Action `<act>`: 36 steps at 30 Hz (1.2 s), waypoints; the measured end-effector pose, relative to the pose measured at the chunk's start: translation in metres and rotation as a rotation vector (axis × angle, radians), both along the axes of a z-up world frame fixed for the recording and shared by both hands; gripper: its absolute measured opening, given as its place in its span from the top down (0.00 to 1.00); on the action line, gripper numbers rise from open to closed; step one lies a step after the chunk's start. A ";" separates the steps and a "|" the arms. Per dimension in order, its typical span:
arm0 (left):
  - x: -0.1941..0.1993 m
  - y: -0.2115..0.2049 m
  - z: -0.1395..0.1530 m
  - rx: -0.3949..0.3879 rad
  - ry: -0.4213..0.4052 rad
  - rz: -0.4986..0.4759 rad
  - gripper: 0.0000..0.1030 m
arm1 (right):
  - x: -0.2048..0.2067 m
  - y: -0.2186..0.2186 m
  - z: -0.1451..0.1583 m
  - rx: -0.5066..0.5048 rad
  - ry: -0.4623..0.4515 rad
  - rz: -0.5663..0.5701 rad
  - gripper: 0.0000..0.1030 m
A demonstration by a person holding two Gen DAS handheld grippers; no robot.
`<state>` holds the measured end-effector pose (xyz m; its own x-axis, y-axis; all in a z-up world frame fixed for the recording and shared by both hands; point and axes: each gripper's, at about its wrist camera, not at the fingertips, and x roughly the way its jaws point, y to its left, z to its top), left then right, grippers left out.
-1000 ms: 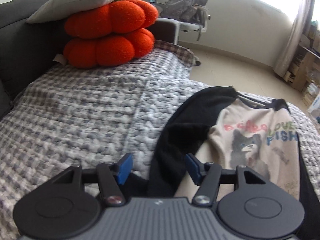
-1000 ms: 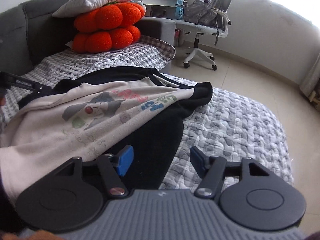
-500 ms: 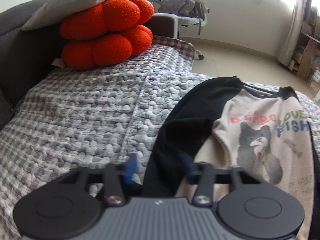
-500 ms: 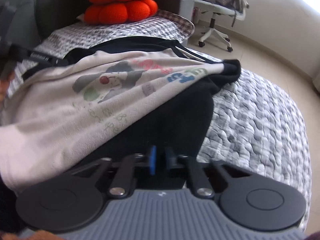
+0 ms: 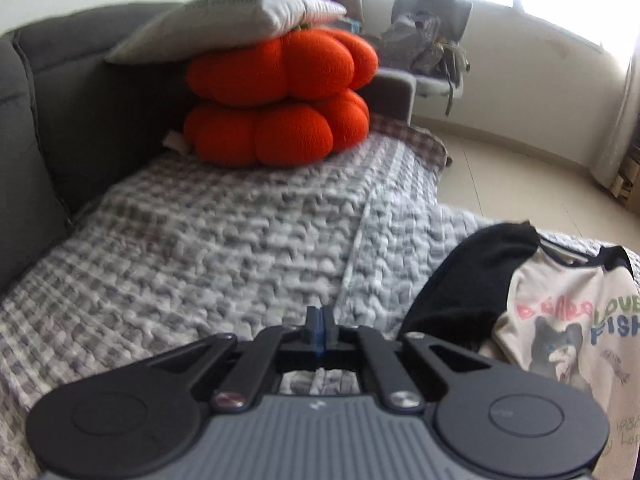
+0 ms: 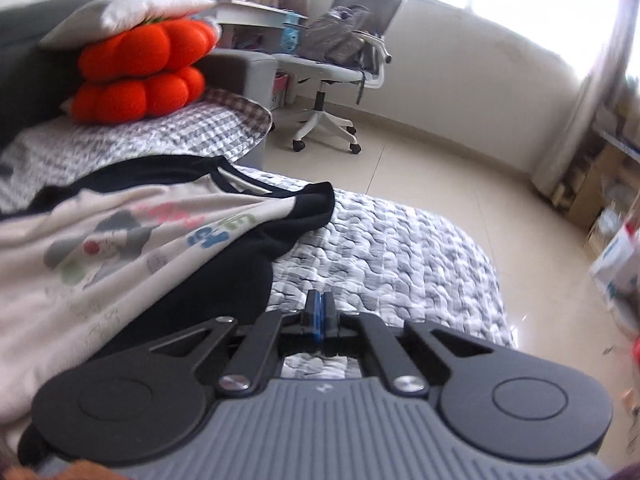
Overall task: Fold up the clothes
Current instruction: 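Lower the shirt onto the quilt with both tools, laying it flat, then open both tools and release the shirt on the quilt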
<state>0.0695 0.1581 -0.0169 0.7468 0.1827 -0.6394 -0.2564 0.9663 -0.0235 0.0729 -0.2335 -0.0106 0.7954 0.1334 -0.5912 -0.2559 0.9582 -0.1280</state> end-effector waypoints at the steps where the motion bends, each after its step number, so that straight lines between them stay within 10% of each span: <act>1: 0.001 0.001 -0.003 -0.023 0.019 -0.023 0.99 | 0.002 -0.003 -0.001 0.026 0.029 0.019 1.00; 4: 0.005 -0.005 -0.011 -0.072 0.068 -0.097 0.85 | 0.005 0.002 -0.010 0.091 0.136 0.103 0.84; 6: 0.005 -0.012 -0.012 -0.066 0.072 -0.123 0.54 | 0.004 0.010 -0.014 0.118 0.183 0.159 0.62; 9: 0.004 -0.021 -0.014 -0.046 0.070 -0.150 0.46 | 0.001 0.021 -0.016 0.180 0.234 0.224 0.35; 16: 0.007 -0.027 -0.023 -0.048 0.103 -0.176 0.25 | 0.000 0.046 -0.038 0.092 0.316 0.219 0.36; 19: 0.007 -0.030 -0.024 -0.033 0.102 -0.182 0.20 | -0.008 0.055 -0.040 0.055 0.290 0.265 0.58; 22: 0.006 -0.031 -0.024 -0.020 0.102 -0.191 0.21 | -0.012 0.055 -0.039 0.038 0.252 0.261 0.83; 27: 0.005 -0.027 -0.022 -0.020 0.106 -0.171 0.53 | -0.011 0.046 -0.026 0.049 0.161 0.218 1.00; 30: 0.006 -0.021 -0.023 -0.040 0.119 -0.146 0.65 | -0.009 0.037 -0.014 -0.022 0.042 0.106 1.00; 36: 0.005 -0.023 -0.021 -0.078 0.111 -0.172 0.87 | 0.002 0.014 -0.014 0.117 0.141 0.128 0.90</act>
<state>0.0750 0.1347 -0.0383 0.6871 0.0054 -0.7265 -0.0933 0.9923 -0.0810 0.0753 -0.2196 -0.0249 0.6780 0.3021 -0.6701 -0.3840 0.9229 0.0275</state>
